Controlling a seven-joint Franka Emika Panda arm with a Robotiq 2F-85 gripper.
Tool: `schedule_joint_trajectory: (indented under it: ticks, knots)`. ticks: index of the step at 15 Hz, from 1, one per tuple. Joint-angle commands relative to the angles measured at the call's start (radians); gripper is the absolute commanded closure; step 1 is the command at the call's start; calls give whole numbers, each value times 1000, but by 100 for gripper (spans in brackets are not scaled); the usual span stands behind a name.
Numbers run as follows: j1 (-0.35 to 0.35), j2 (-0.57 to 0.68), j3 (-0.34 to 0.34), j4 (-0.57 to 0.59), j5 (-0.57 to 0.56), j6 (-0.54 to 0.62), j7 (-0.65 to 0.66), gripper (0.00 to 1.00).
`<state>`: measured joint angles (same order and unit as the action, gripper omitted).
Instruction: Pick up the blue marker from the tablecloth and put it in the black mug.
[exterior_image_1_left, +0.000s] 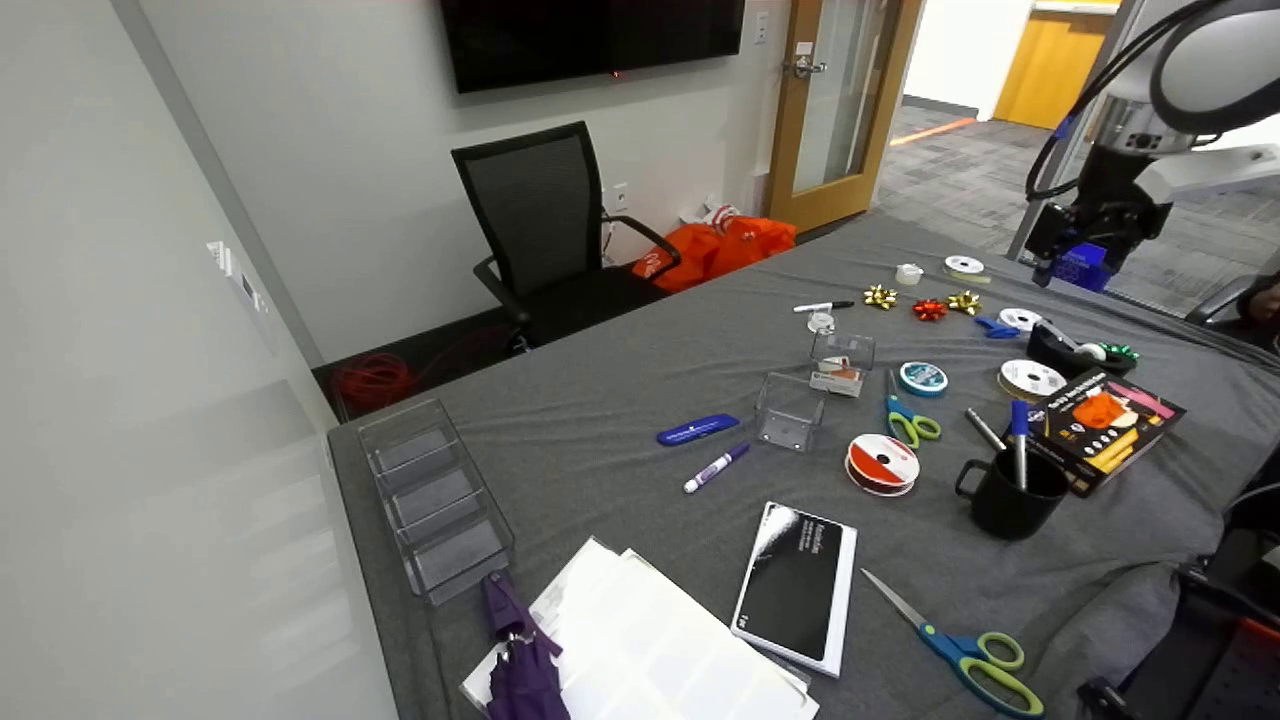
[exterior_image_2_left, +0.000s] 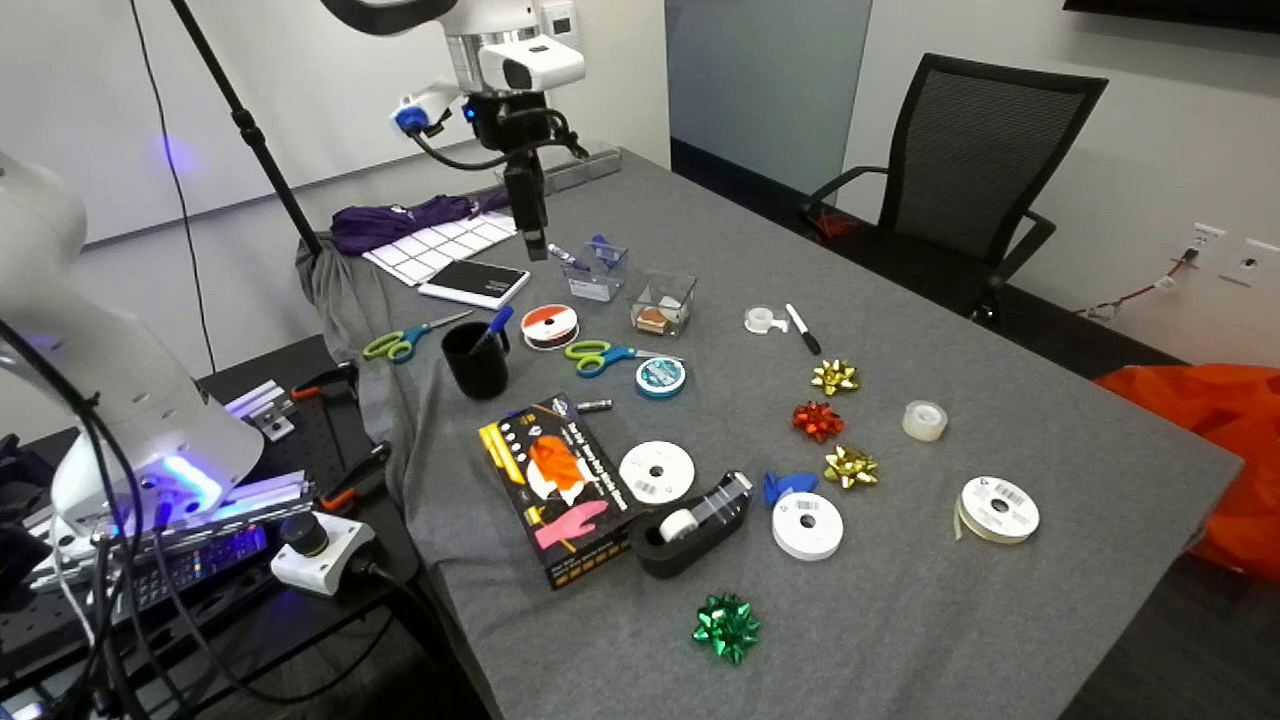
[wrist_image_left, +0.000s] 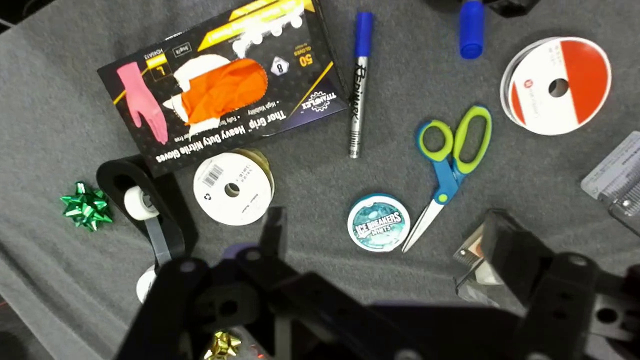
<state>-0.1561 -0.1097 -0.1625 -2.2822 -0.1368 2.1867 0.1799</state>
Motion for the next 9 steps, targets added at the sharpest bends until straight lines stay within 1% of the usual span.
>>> schedule_joint_trajectory:
  ticks: [1, 2, 3, 5, 9]
  knots:
    - [-22, 105, -29, 47, -18, 85, -153, 0]
    - [-24, 115, -31, 33, -39, 134, -141, 0]
    - [-14, 67, -23, 18, -11, 75, -105, 0]
    - [-19, 100, -31, 21, -23, 116, -120, 0]
    - [-18, 107, -31, 26, -25, 122, -122, 0]
